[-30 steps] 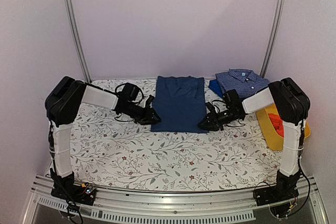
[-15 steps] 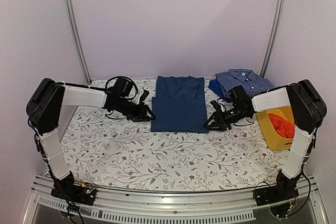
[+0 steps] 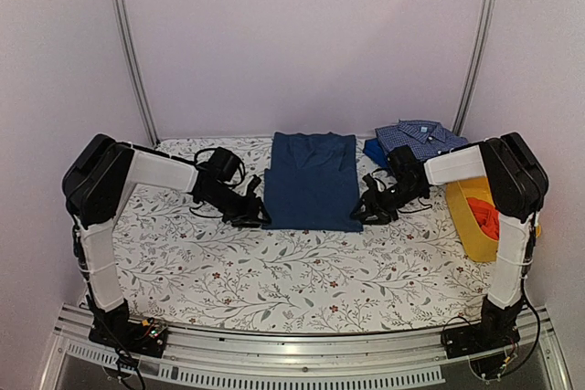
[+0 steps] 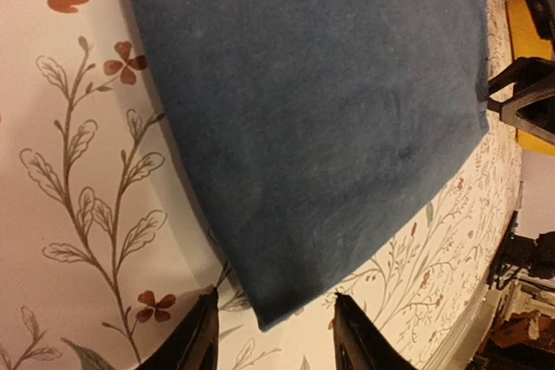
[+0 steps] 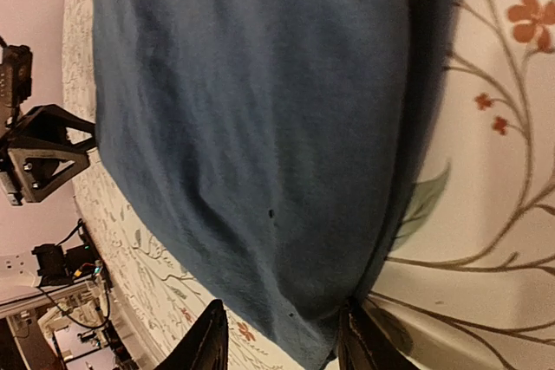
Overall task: Fold and stack the mixed laundry pile
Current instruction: Smooth out the 2/3-rectangle-folded T-shirt at the center of the board, then move the 2/3-rectangle-folded T-shirt to the center of the board, then smooth out the 2/3-rectangle-folded T-shirt at the center of the board, then pick up the 2/3-rectangle-folded T-shirt from the center of the board, then fold the 2/3-rectangle-folded T-shirt at the center of the board, then smooth out the square-folded T-shirt at the center of the board, then move the square-folded T-shirt to the center of the board.
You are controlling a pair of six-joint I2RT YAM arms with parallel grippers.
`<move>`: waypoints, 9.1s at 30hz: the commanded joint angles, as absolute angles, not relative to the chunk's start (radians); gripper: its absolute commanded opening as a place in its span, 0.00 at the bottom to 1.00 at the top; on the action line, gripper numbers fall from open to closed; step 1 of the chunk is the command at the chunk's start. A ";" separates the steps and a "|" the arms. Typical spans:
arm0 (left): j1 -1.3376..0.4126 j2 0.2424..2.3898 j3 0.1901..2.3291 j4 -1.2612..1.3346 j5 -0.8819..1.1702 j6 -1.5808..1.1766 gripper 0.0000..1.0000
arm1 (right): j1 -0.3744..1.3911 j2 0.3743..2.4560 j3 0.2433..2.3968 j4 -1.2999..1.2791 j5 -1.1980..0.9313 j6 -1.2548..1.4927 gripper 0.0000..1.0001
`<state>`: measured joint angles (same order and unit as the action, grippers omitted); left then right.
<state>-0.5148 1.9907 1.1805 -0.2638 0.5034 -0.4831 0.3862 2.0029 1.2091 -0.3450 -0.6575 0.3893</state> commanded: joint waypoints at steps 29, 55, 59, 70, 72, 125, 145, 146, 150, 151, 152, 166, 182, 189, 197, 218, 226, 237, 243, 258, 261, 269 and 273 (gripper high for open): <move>-0.617 1.560 0.773 -0.337 0.565 -0.544 0.50 | 0.494 1.581 0.900 -0.496 -0.683 0.395 0.51; -0.508 1.768 0.971 -0.300 0.533 -0.499 0.52 | 0.421 2.095 1.416 -0.532 -0.486 0.278 0.10; -0.500 1.773 0.961 -0.294 0.534 -0.498 0.52 | 0.418 2.097 1.401 -0.532 -0.436 0.274 0.00; -0.493 1.776 0.905 -0.289 0.516 -0.488 0.52 | 0.407 2.039 1.363 -0.494 -0.298 0.303 0.33; -0.492 1.766 0.896 -0.298 0.505 -0.482 0.53 | 0.407 2.024 1.372 -0.507 -0.255 0.306 0.35; -0.665 1.622 0.651 -0.131 0.620 -0.497 0.00 | 0.824 1.599 0.652 -0.235 -0.417 0.821 0.07; -0.748 1.142 0.626 -0.429 0.542 -0.689 0.00 | 1.009 1.283 0.693 -0.441 -0.404 1.018 0.00; -0.717 1.159 0.657 -0.442 0.542 -0.675 0.00 | 0.993 1.283 0.706 -0.452 -0.401 1.010 0.00; -0.617 1.281 0.802 -0.467 0.538 -0.600 0.00 | 0.881 1.285 0.766 -0.480 -0.392 0.946 0.00; -0.596 1.318 0.842 -0.472 0.535 -0.582 0.00 | 0.846 1.295 0.790 -0.490 -0.391 0.928 0.00; -0.576 1.353 0.882 -0.472 0.533 -0.565 0.00 | 0.807 1.303 0.816 -0.502 -0.392 0.889 0.00; -0.369 1.921 1.440 -0.420 0.549 -0.477 0.00 | 0.407 1.701 1.280 -0.579 -0.418 0.490 0.00; -0.322 2.431 1.962 -0.408 0.508 -0.526 0.00 | 0.308 2.214 1.721 -0.530 -0.402 0.367 0.00; -0.310 2.424 1.922 -0.401 0.452 -0.540 0.10 | 0.303 2.276 1.760 -0.498 -0.387 0.380 0.26; -0.237 2.283 1.822 -0.380 0.368 -0.553 0.45 | 0.237 2.149 1.769 -0.555 -0.285 0.361 0.66; -0.473 2.182 1.502 -0.161 0.633 -0.494 0.47 | 0.490 2.064 1.509 -0.257 -0.728 0.512 0.59; -0.468 2.152 1.333 -0.161 0.579 -0.504 0.43 | 0.512 2.173 1.351 -0.236 -0.695 0.500 0.56; -0.504 1.911 1.010 -0.126 0.579 -0.526 0.40 | 0.588 2.008 1.126 -0.183 -0.701 0.532 0.57; -0.468 1.719 0.878 -0.139 0.540 -0.558 0.44 | 0.586 1.768 1.045 -0.229 -0.620 0.557 0.57; -0.451 1.869 0.880 -0.065 0.629 -0.505 0.50 | 0.601 1.712 0.786 -0.080 -0.550 0.747 0.58; -0.460 1.904 0.891 -0.054 0.653 -0.499 0.40 | 0.625 1.814 0.855 -0.058 -0.581 0.744 0.58; -0.478 1.890 0.881 -0.038 0.655 -0.510 0.16 | 0.652 1.899 0.936 -0.124 -0.556 0.707 0.40; -0.477 1.874 0.867 -0.030 0.658 -0.512 0.03 | 0.652 1.881 0.936 -0.164 -0.546 0.693 0.29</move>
